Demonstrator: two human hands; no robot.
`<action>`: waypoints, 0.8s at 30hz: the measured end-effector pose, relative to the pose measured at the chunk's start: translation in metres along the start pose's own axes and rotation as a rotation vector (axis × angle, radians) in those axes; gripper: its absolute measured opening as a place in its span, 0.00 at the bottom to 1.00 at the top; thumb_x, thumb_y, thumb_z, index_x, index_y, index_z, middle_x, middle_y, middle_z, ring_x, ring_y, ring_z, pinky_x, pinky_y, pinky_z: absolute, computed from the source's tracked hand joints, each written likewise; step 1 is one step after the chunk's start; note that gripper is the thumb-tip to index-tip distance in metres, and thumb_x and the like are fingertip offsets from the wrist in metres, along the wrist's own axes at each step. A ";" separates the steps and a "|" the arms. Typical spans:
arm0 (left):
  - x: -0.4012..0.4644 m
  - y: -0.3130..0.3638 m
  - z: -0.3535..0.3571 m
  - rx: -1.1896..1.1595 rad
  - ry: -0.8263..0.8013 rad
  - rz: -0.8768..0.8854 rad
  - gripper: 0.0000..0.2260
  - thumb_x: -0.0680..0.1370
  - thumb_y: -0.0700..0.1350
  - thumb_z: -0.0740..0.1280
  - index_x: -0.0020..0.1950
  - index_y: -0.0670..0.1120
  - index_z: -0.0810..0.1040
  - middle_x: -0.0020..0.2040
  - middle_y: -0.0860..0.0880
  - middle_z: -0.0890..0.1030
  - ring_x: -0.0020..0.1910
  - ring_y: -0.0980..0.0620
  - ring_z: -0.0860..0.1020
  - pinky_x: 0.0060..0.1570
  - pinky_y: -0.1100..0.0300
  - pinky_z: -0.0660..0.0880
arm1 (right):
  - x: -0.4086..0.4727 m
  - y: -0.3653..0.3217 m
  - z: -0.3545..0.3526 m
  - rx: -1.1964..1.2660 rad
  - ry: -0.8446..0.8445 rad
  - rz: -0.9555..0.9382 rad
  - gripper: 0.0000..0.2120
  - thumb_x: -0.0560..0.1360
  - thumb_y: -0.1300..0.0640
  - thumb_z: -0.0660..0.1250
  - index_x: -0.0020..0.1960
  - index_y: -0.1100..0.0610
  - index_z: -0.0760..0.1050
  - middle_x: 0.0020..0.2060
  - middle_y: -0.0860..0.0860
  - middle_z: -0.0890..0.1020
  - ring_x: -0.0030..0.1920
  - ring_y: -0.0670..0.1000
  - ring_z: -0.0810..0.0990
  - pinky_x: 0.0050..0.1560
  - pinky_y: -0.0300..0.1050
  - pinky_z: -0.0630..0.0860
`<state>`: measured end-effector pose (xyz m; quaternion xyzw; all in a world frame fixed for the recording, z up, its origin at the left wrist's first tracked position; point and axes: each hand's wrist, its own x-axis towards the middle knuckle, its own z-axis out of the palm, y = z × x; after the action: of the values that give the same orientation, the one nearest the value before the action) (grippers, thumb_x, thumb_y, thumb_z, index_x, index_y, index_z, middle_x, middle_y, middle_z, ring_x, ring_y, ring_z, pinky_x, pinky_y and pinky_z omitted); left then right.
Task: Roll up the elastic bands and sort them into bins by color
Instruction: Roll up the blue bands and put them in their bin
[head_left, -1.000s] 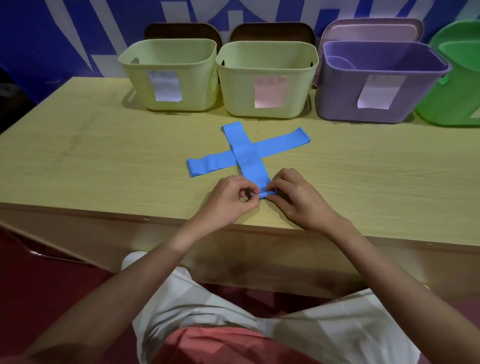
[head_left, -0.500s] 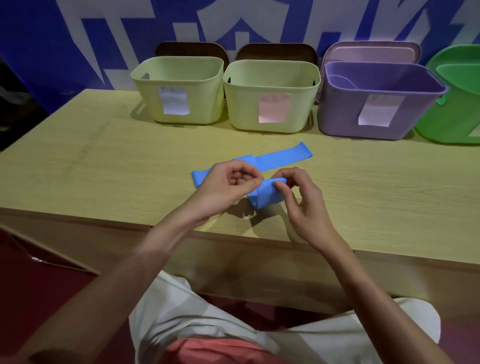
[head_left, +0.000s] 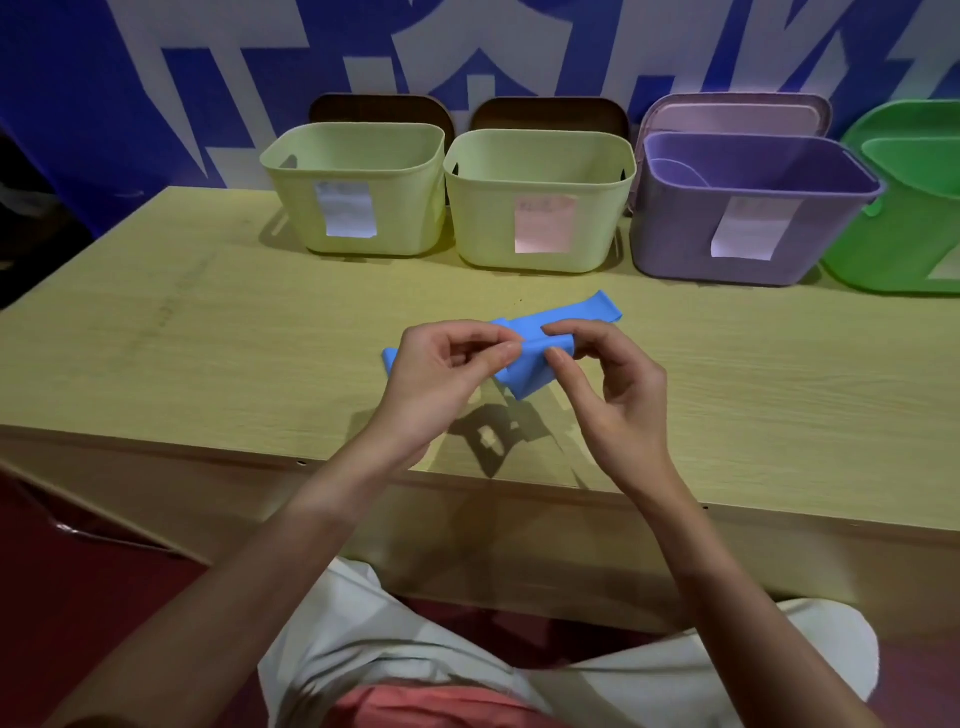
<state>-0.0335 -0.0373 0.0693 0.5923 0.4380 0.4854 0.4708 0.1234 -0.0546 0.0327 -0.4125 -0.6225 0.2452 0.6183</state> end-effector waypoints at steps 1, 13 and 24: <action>0.000 0.001 -0.001 -0.035 -0.007 -0.027 0.04 0.74 0.35 0.70 0.44 0.42 0.83 0.37 0.53 0.83 0.33 0.61 0.76 0.38 0.68 0.71 | 0.002 -0.002 -0.001 0.001 -0.006 -0.013 0.07 0.76 0.66 0.67 0.52 0.58 0.78 0.43 0.58 0.81 0.45 0.56 0.77 0.51 0.53 0.74; -0.002 0.017 -0.002 -0.071 0.027 0.153 0.05 0.76 0.36 0.67 0.46 0.41 0.82 0.34 0.55 0.81 0.34 0.61 0.74 0.38 0.68 0.69 | 0.017 -0.023 -0.001 -0.104 0.006 -0.158 0.07 0.74 0.67 0.69 0.48 0.57 0.74 0.39 0.55 0.80 0.39 0.50 0.76 0.43 0.42 0.75; -0.001 0.019 0.009 -0.172 0.048 0.116 0.05 0.76 0.34 0.67 0.48 0.40 0.81 0.32 0.56 0.80 0.33 0.58 0.72 0.39 0.67 0.70 | 0.017 -0.027 -0.005 -0.064 -0.036 -0.186 0.05 0.77 0.63 0.65 0.52 0.59 0.72 0.45 0.44 0.78 0.44 0.41 0.78 0.47 0.35 0.74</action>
<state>-0.0235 -0.0427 0.0872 0.5623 0.3710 0.5617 0.4803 0.1244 -0.0562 0.0655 -0.3682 -0.6765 0.1740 0.6136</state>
